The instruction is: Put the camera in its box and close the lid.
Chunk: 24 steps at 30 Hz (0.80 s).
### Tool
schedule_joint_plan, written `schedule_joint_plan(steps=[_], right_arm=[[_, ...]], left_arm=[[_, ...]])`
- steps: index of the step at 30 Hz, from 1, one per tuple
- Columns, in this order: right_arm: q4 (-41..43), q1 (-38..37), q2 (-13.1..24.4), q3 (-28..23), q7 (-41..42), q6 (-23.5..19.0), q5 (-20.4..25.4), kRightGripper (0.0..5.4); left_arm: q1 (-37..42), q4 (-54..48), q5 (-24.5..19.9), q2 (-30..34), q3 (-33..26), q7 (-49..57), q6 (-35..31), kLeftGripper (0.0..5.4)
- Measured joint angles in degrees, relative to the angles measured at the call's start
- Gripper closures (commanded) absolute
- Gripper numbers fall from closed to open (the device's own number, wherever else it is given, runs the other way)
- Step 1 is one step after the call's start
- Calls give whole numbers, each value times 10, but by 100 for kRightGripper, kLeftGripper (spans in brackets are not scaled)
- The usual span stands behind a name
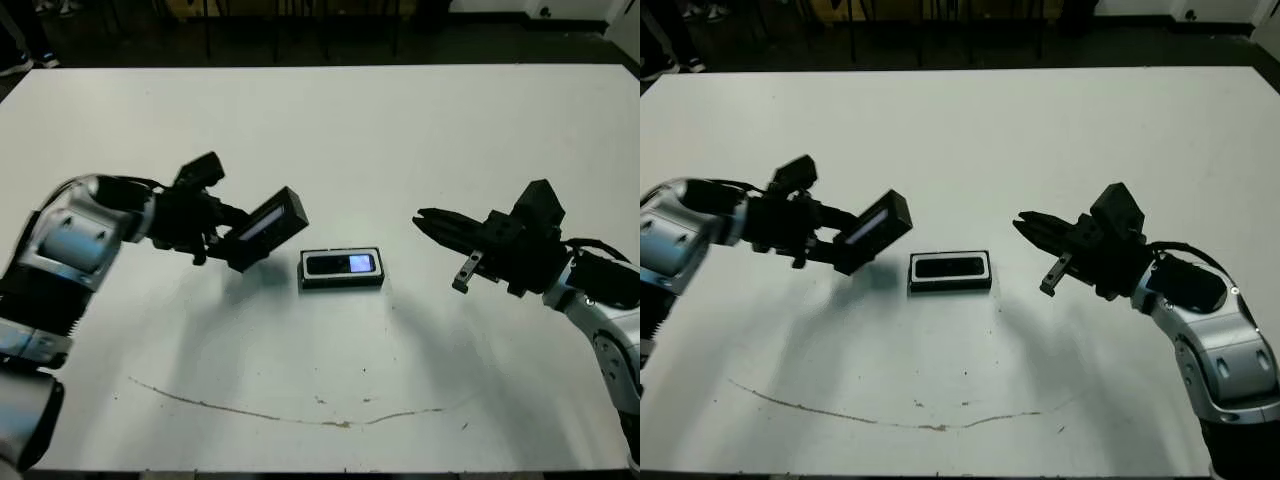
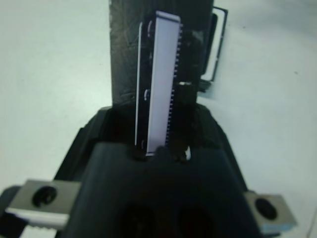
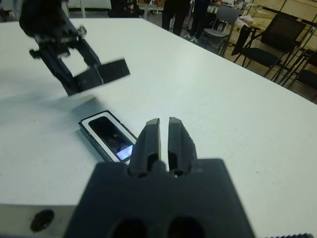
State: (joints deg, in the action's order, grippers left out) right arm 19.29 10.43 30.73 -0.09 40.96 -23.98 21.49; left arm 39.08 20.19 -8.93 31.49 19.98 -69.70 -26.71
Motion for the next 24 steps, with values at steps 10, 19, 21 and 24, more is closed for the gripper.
schedule_joint_plan(steps=[10, 19, 21, 24], right_arm=[[0, -1, 0, 0, -4, -1, 0, 540], [-4, -2, 0, 1, -4, 3, -5, 540], [-5, -2, 0, 1, -4, 4, -6, 540], [-5, -3, 0, 2, -4, 4, -7, 540]], left_arm=[[21, 38, 9, -21, 6, -36, 9, 285], [36, 57, 10, -30, 10, -67, 1, 285], [38, 60, 10, -32, 11, -74, 3, 285], [42, 65, 10, -35, 13, -83, 2, 285]])
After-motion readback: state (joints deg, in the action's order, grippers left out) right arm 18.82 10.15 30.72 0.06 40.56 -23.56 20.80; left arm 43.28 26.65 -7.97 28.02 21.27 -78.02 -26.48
